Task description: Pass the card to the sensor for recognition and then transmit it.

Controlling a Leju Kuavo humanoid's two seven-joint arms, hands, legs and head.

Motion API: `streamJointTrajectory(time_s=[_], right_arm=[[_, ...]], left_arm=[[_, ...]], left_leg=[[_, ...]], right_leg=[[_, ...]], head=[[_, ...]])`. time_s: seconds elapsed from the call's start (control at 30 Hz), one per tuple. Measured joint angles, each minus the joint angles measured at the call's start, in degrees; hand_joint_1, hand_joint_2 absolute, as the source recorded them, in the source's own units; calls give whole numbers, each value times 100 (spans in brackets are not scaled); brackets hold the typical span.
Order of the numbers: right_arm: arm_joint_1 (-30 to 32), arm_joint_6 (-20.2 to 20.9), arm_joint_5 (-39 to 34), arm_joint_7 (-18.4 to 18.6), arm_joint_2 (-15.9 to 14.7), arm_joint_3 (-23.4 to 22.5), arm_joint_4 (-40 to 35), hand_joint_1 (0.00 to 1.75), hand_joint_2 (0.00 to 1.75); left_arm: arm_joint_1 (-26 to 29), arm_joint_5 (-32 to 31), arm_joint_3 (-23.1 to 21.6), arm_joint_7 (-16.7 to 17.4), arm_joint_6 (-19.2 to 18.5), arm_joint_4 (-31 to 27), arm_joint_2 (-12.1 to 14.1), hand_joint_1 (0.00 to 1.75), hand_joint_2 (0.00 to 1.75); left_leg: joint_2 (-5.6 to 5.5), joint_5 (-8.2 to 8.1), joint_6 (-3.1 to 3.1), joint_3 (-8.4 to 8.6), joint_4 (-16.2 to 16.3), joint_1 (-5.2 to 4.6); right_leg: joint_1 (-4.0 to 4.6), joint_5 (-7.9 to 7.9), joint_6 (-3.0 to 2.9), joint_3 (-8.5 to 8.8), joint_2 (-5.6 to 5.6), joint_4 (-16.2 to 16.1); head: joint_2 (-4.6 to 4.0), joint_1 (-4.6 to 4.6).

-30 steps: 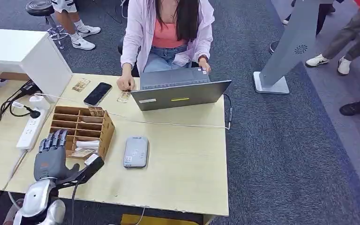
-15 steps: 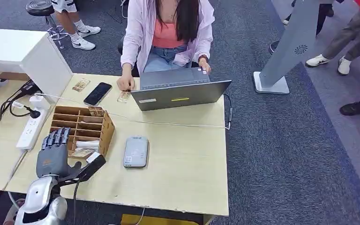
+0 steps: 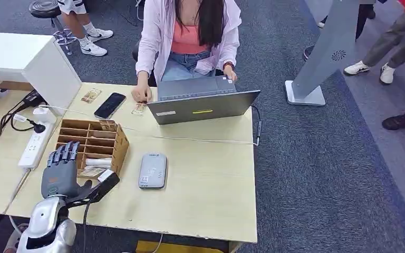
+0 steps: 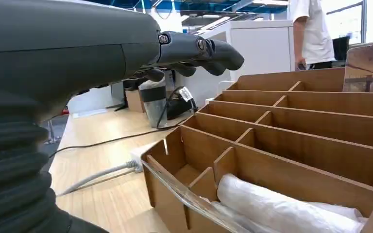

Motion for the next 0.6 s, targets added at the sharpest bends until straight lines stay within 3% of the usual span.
streamJointTrajectory(time_s=[0.03,0.07,0.6], right_arm=[[0,0,0,0,0,0,0,0,0],[0,0,0,0,0,0,0,0,0],[0,0,7,-9,0,0,0,0,0]], left_arm=[[0,-5,0,0,0,0,-2,3,175],[-1,-7,0,0,0,0,-2,175,175],[0,129,4,-192,35,0,7,175,175]], left_leg=[[0,0,0,0,0,0],[0,0,0,0,0,0],[-1,0,0,0,0,0]], right_leg=[[0,0,0,0,0,0],[0,0,0,0,0,0],[0,0,0,0,0,0]], head=[[0,-2],[0,0],[0,0]])
